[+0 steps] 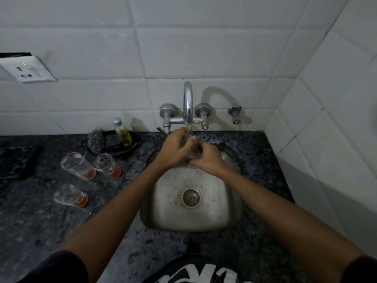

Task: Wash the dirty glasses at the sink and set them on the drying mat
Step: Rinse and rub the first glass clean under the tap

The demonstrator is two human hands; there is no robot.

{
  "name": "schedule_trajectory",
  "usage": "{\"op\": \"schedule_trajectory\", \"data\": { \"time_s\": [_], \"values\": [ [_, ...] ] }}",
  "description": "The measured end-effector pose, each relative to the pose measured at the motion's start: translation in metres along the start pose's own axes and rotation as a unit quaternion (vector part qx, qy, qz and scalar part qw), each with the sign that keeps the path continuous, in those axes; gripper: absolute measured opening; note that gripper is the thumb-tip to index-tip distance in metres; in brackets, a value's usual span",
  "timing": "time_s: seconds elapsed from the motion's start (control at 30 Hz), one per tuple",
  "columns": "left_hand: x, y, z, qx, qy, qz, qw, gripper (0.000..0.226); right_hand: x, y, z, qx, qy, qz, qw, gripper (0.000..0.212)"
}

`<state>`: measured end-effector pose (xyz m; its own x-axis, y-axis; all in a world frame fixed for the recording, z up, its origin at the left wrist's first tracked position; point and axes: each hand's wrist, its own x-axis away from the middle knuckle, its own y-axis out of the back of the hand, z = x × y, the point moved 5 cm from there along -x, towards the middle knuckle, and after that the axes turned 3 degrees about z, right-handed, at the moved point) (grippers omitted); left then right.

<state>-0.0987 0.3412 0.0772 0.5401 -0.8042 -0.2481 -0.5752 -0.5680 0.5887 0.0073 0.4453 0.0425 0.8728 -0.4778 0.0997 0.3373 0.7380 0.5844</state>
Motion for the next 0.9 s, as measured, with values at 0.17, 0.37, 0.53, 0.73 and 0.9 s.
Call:
{"op": "schedule_trajectory", "data": {
  "time_s": [0.17, 0.37, 0.53, 0.73, 0.9],
  "values": [
    [-0.003, 0.002, 0.012, 0.027, 0.078, -0.01, 0.997, 0.023, 0.005, 0.003, -0.001, 0.01, 0.027, -0.028, 0.999, 0.053],
    [0.013, 0.004, 0.006, 0.102, 0.091, -0.052, 0.989, 0.044, 0.007, 0.006, 0.007, -0.01, 0.034, 0.028, 0.999, 0.06],
    [0.031, 0.008, 0.012, 0.172, 0.104, -0.085, 0.976, 0.032, 0.003, -0.001, 0.017, 0.002, 0.064, 0.028, 0.998, 0.061],
    [0.06, 0.021, 0.047, 0.176, 0.21, -0.136, 0.952, 0.033, -0.007, -0.018, 0.007, -0.044, 0.039, 0.013, 0.998, 0.07],
    [0.058, 0.027, 0.039, 0.101, 0.173, -0.158, 0.967, 0.018, -0.006, -0.018, 0.007, -0.071, 0.037, 0.01, 0.997, 0.061]
  ]
}}
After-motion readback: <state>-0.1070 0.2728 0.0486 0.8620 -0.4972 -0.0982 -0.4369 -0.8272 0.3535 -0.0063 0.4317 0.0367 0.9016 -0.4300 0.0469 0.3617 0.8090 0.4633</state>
